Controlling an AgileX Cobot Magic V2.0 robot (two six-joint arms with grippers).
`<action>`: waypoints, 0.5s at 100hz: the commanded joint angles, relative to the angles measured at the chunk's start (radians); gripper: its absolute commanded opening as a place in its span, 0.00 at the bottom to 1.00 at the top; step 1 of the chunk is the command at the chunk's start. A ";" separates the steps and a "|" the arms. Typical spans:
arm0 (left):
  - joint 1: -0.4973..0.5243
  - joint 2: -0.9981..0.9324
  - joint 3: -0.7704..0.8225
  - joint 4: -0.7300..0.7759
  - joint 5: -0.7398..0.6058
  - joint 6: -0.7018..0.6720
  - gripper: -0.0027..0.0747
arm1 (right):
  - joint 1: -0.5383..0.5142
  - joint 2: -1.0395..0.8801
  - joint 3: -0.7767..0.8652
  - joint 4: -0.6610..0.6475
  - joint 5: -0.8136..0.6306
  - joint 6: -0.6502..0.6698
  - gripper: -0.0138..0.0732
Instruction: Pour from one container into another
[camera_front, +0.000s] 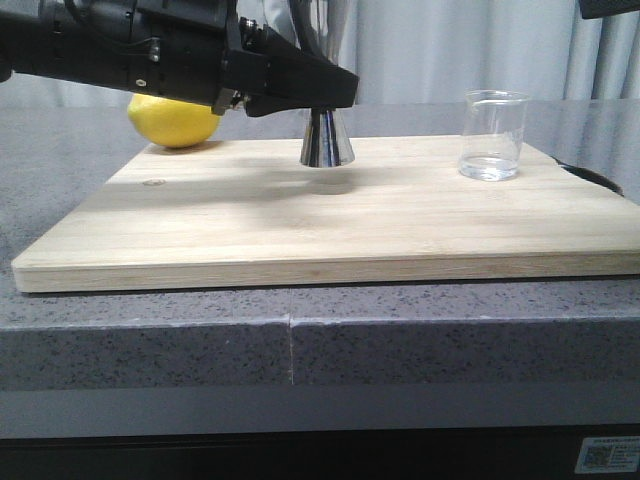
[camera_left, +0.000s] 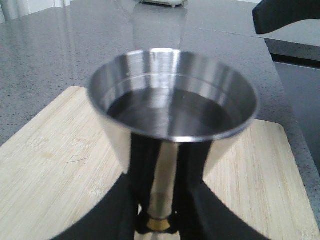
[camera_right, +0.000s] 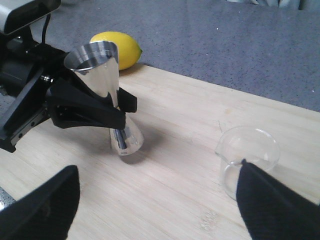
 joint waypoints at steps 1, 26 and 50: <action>-0.008 -0.045 -0.029 -0.073 0.063 -0.002 0.04 | -0.004 -0.022 -0.023 -0.006 0.020 0.000 0.82; -0.008 -0.045 -0.029 -0.080 0.063 -0.002 0.04 | -0.004 -0.022 -0.023 -0.006 0.025 0.000 0.82; -0.008 -0.045 -0.029 -0.086 0.016 0.013 0.04 | -0.004 -0.022 -0.023 -0.006 0.025 0.000 0.82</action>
